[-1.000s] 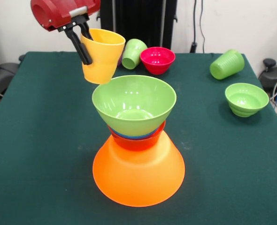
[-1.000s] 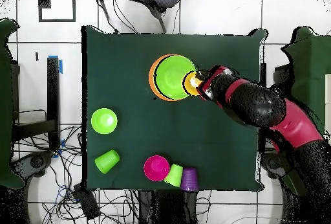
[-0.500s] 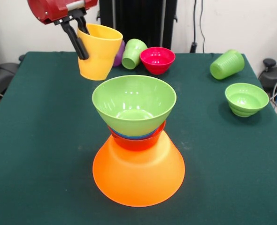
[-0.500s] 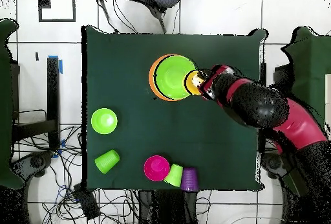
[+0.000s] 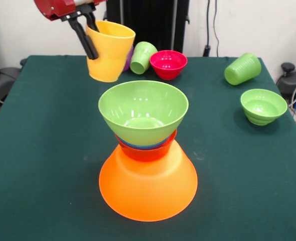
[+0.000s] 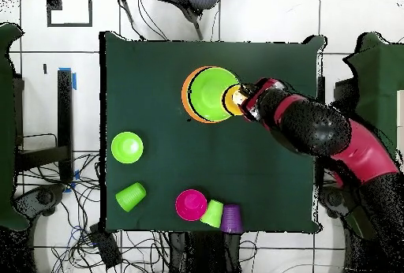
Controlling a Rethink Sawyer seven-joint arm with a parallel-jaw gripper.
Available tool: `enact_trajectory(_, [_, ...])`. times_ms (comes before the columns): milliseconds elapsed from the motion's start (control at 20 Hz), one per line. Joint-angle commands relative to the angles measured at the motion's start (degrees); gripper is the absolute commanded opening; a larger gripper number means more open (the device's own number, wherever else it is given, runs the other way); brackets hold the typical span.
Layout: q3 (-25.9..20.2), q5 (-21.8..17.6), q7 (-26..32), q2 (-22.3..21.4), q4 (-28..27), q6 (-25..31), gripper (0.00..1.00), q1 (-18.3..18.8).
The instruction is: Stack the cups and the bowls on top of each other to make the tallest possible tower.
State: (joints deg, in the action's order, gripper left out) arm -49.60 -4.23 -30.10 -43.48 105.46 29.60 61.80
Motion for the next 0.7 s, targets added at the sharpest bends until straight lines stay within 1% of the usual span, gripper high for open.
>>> enact_trajectory(50, [5.44, -0.14, -14.45, 4.17, 3.20, -1.15, 0.00, -5.11])
enact_trajectory(300, [5.79, -0.98, -13.84, 4.62, 4.06, -3.07, 0.00, -5.22])
enact_trajectory(550, [8.45, -2.73, -13.46, 5.32, 2.85, -3.88, 0.00, -7.11])
enact_trajectory(700, [10.53, -3.95, -12.21, 5.55, 1.78, -2.99, 0.00, -8.22])
